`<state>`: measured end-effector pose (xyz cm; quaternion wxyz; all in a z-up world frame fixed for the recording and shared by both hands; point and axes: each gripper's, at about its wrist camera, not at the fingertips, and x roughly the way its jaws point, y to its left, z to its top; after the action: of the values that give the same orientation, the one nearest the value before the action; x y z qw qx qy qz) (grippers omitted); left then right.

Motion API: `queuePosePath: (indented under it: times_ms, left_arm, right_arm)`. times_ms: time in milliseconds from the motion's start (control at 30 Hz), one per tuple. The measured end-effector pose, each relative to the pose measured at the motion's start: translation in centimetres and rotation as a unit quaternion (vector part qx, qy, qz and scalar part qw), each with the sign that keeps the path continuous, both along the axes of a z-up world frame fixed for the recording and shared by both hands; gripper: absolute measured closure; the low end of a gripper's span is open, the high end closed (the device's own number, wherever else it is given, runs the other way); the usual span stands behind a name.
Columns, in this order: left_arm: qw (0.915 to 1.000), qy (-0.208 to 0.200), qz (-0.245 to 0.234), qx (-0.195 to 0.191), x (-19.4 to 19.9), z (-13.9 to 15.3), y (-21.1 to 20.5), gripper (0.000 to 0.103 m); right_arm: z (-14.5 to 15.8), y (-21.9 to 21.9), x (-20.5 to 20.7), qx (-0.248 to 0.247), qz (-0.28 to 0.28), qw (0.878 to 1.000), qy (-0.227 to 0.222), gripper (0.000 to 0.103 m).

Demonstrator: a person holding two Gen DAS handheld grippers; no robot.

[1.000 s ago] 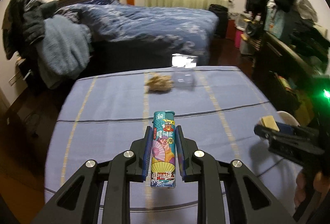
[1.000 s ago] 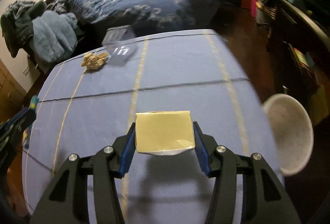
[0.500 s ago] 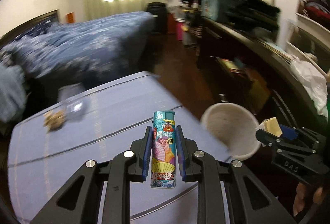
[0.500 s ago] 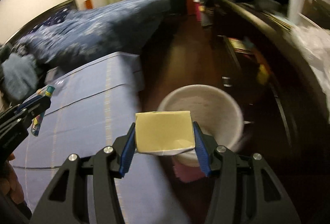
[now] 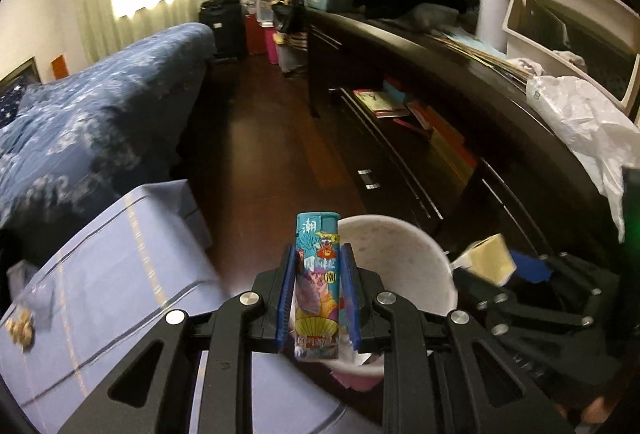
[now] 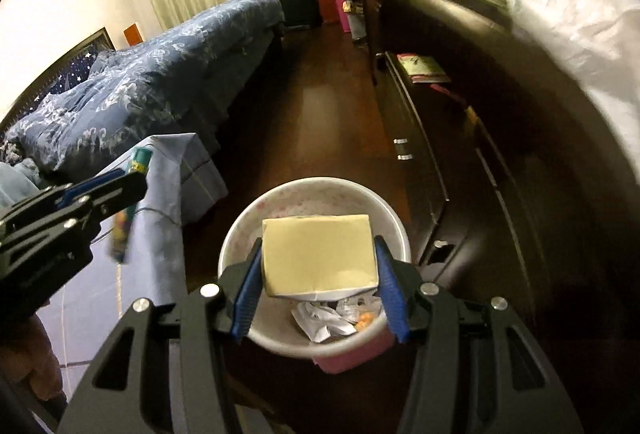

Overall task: Collect trash
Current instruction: 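Carry lighter and sponge over the wastebasket and open both tools, then return to the table and close the left tool on the crumpled tan paper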

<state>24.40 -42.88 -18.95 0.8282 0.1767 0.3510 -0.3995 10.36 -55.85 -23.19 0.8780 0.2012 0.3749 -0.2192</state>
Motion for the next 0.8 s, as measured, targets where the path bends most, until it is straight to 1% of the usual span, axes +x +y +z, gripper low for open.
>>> queuePosePath:
  times_ms: [33,67,100,133,167,200,233,333,400,500,533,600,667,733,800]
  left_arm:
    - [1.0000,0.007,-0.005,-0.002,0.2,-0.2,-0.6,0.080]
    - [0.9999,0.011,-0.011,-0.004,0.5,-0.4,-1.3,0.076]
    - [0.9997,0.013,-0.018,-0.004,0.7,-0.5,-2.0,0.069]
    - [0.9996,0.014,-0.023,-0.003,0.8,-0.6,-2.4,0.050]
    - [0.9995,0.015,-0.028,-0.003,0.9,-0.7,-2.7,0.031]
    - [0.9994,0.013,-0.030,-0.009,0.9,-0.6,-2.8,0.026]
    - [0.9993,0.012,-0.031,-0.015,0.8,-0.4,-2.7,0.023]
    - [0.9994,0.003,-0.024,-0.024,0.7,0.2,-2.0,0.022]
    - [0.9993,0.005,-0.013,-0.033,0.9,0.6,-1.0,0.021]
    - [0.9991,0.001,0.013,-0.040,1.2,1.2,0.8,0.020]
    - [0.9989,-0.003,0.020,-0.043,1.1,1.3,1.6,0.018]
    - [0.9977,-0.024,0.052,-0.036,1.1,1.6,4.0,0.016]
    - [0.9954,-0.036,0.085,-0.026,1.4,1.6,6.4,0.015]
    - [0.9902,-0.043,0.132,-0.012,2.0,1.3,9.8,0.015]
    - [0.9845,-0.045,0.169,-0.002,2.9,0.9,12.8,0.014]
  right_arm:
    - [-0.3,-0.3,0.4,-0.001,0.000,1.000,0.000,0.048]
    - [-0.7,-0.7,0.8,-0.001,0.002,1.000,-0.005,0.048]
    - [-1.3,-1.2,1.2,-0.001,0.005,1.000,-0.008,0.039]
    - [-1.8,-1.5,1.5,0.001,0.004,1.000,-0.006,0.028]
    - [-2.2,-1.9,1.6,0.005,0.000,1.000,-0.005,0.027]
    - [-2.6,-2.4,1.6,0.012,-0.004,1.000,-0.005,0.027]
    - [-2.8,-2.6,1.6,0.014,-0.006,1.000,-0.004,0.027]
    - [-3.0,-2.6,1.1,0.010,-0.012,1.000,0.000,0.027]
    - [-2.9,-2.2,0.8,0.005,-0.011,1.000,0.003,0.027]
    - [-2.3,-1.0,0.2,-0.009,-0.007,1.000,0.011,0.027]
    - [-2.1,-0.5,0.0,-0.012,-0.006,1.000,0.012,0.027]
    - [-1.5,0.7,-0.4,-0.013,0.004,1.000,0.011,0.026]
    - [-0.6,2.4,-0.6,-0.011,0.018,1.000,0.006,0.024]
    - [0.1,4.1,-0.6,-0.010,0.036,0.999,0.000,0.023]
    - [1.1,6.5,-0.3,-0.012,0.063,0.998,-0.006,0.023]
